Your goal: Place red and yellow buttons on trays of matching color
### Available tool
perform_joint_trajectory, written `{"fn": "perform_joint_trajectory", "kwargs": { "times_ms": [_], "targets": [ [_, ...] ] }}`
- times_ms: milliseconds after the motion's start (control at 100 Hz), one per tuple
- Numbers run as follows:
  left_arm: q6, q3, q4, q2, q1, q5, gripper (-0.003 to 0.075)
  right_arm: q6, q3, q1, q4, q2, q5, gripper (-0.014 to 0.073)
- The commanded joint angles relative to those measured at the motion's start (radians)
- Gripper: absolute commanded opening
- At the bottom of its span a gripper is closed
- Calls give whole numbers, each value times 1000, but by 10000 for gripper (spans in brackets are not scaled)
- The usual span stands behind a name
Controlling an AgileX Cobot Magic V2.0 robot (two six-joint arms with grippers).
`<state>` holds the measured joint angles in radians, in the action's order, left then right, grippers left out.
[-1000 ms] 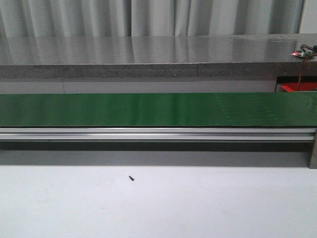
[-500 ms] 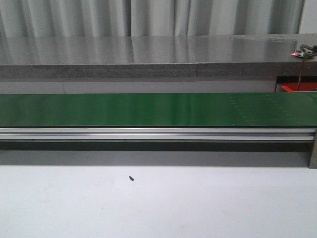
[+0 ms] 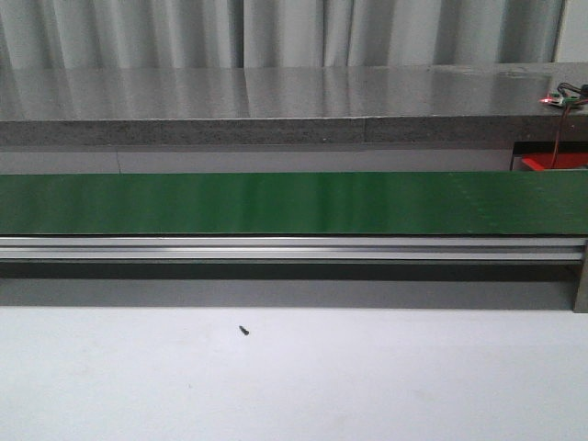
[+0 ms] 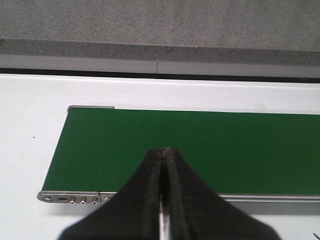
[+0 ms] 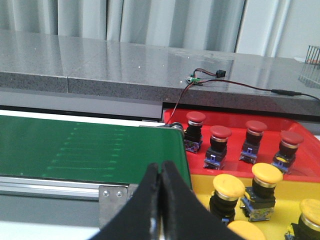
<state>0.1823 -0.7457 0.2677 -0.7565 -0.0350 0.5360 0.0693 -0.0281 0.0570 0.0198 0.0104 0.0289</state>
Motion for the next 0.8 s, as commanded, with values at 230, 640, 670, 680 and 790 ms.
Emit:
{"fn": "perform_joint_trajectory", "kwargs": {
  "times_ms": [230,640,670,680,790],
  "targets": [
    [-3,-28,19,5,8,-85,-20,8,17,-3,-11,19,-93,-67],
    [19,-28,19,5,8,-85,-20,8,17,-3,-11,18,-86,-67],
    [28,-28,19,5,8,-85,-20,8,17,-3,-11,18,-86,-67],
    [28,-28,19,5,8,-85,-20,8,17,-3,-11,18,-86,-67],
    [38,-28,19,7,8,-83,-20,8,17,-3,-11,18,-86,-67]
  ]
}}
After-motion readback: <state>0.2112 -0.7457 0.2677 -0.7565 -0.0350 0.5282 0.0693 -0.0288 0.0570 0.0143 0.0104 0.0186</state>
